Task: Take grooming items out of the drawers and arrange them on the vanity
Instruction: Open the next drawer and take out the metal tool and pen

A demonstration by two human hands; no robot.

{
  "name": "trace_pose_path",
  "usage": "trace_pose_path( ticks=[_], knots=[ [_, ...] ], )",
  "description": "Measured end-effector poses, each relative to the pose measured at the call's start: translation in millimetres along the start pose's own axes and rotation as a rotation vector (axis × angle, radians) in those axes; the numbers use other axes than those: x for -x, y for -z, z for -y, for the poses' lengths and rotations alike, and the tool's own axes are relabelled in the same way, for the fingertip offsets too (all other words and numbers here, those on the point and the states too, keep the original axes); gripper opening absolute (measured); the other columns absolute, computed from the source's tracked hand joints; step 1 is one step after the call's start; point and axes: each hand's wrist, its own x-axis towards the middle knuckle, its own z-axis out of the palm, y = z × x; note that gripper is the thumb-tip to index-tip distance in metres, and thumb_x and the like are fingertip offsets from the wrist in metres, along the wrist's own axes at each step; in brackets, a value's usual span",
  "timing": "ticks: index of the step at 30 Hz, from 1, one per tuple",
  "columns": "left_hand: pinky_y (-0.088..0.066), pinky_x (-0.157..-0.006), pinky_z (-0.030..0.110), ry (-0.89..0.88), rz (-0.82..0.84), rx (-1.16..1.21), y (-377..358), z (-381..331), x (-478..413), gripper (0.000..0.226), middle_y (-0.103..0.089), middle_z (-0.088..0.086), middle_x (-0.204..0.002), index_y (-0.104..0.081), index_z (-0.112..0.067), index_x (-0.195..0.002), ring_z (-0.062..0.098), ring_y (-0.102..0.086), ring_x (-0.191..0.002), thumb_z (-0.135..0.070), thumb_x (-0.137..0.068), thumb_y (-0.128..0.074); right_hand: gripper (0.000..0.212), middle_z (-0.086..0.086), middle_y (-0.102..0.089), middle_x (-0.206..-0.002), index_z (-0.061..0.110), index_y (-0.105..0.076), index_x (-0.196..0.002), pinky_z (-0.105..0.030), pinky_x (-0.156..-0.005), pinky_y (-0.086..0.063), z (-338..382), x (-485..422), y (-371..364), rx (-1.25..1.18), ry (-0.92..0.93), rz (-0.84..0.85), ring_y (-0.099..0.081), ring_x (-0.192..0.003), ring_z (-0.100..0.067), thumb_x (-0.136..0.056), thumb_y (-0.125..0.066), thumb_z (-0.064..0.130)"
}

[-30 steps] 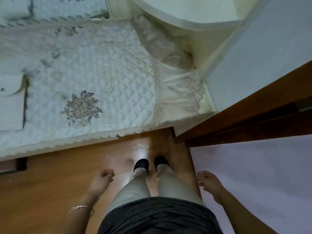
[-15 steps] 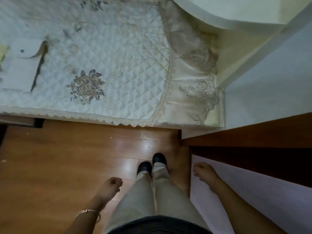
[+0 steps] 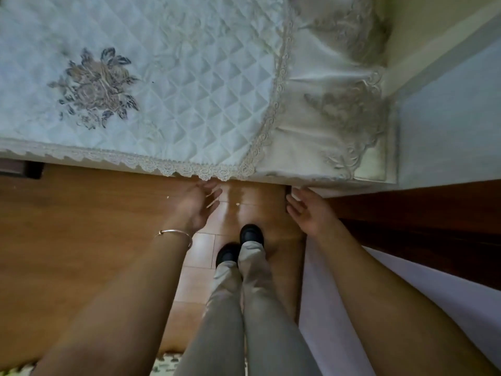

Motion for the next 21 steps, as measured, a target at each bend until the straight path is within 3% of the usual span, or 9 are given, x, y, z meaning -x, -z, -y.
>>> trace_pose_path(
  ticks=[2,3,5,7,9,12,14,17,21],
  knots=[
    [-0.040,-0.080,0.021,0.007,0.027,0.041,3,-3,-6,0.031,-0.056,-0.006,-0.092,-0.051,-0.023,-0.103,0.006,-0.054,-0.085,-0.004,-0.097,-0.027,0.011,0.004,-0.053,-0.087,0.018,-0.055,-0.092,-0.026,-0.081,-0.044,-2,-5,1,-0.080,-0.003,0.029,-0.055,-0.079,-0.011,-0.095,-0.045,0.014],
    [-0.040,-0.076,0.021,0.001,0.032,0.060,5,-2,-8,0.034,-0.058,-0.006,-0.100,-0.052,-0.021,-0.113,0.006,-0.054,-0.085,-0.004,-0.097,-0.027,0.013,0.004,-0.053,-0.086,0.019,-0.054,-0.085,-0.025,-0.077,-0.045,-3,-8,2,-0.111,0.004,0.020,-0.055,-0.076,-0.010,-0.094,-0.046,0.012],
    [-0.041,-0.079,0.026,-0.010,0.017,0.108,13,-1,-11,0.044,-0.053,-0.003,-0.130,-0.041,-0.017,-0.135,0.011,-0.053,-0.099,-0.002,-0.096,-0.026,0.012,0.003,-0.053,-0.090,0.018,-0.054,-0.086,-0.027,-0.070,-0.046,-4,-14,5,-0.191,0.006,0.006,-0.056,-0.074,-0.011,-0.092,-0.048,0.009],
    [-0.041,-0.083,0.028,-0.020,0.020,0.157,17,-4,-15,0.046,-0.047,0.002,-0.135,-0.037,-0.012,-0.138,0.013,-0.050,-0.105,0.001,-0.095,-0.025,0.013,0.002,-0.052,-0.092,0.018,-0.054,-0.087,-0.027,-0.063,-0.047,-6,-19,6,-0.223,0.010,0.041,-0.056,-0.074,-0.011,-0.093,-0.046,0.008],
    [-0.044,-0.079,0.026,-0.024,0.038,0.195,17,-7,-15,0.041,-0.050,0.003,-0.122,-0.042,-0.011,-0.131,0.012,-0.053,-0.102,0.002,-0.095,-0.025,0.013,0.002,-0.052,-0.094,0.018,-0.053,-0.089,-0.028,-0.067,-0.046,-7,-21,10,-0.248,0.022,0.061,-0.055,-0.077,-0.012,-0.094,-0.045,0.008],
    [-0.043,-0.088,0.030,-0.017,0.044,0.223,21,0,-3,0.044,-0.056,-0.003,-0.106,-0.036,-0.012,-0.135,0.016,-0.053,-0.114,0.003,-0.096,-0.024,0.013,0.001,-0.055,-0.095,0.016,-0.052,-0.093,-0.031,-0.086,-0.042,-16,-9,14,-0.252,0.031,0.029,-0.055,-0.087,-0.014,-0.094,-0.044,0.005],
    [-0.042,-0.090,0.031,-0.007,0.047,0.202,30,14,10,0.038,-0.057,-0.005,-0.099,-0.041,-0.013,-0.129,0.016,-0.057,-0.104,0.001,-0.097,-0.024,0.014,0.001,-0.057,-0.096,0.014,-0.052,-0.099,-0.032,-0.091,-0.038,-29,2,19,-0.266,0.019,-0.017,-0.054,-0.101,-0.017,-0.093,-0.045,0.004],
    [-0.044,-0.089,0.031,0.029,0.079,0.138,48,39,35,0.023,-0.059,-0.003,-0.107,-0.054,-0.017,-0.100,0.017,-0.057,-0.103,-0.011,-0.099,-0.033,0.018,0.004,-0.058,-0.097,0.017,-0.053,-0.104,-0.034,-0.093,-0.036,-56,17,32,-0.254,-0.018,-0.026,-0.048,-0.119,-0.019,-0.094,-0.044,0.006],
    [-0.044,-0.095,0.032,-0.082,0.020,-0.033,66,61,82,0.013,-0.064,0.001,-0.109,-0.058,-0.020,-0.096,0.020,-0.058,-0.109,-0.012,-0.093,-0.048,0.040,-0.002,-0.055,-0.118,0.013,-0.043,-0.131,-0.032,-0.093,-0.039,-84,65,42,0.035,0.074,-0.108,-0.051,-0.118,-0.023,-0.092,-0.049,0.009]
  ],
)
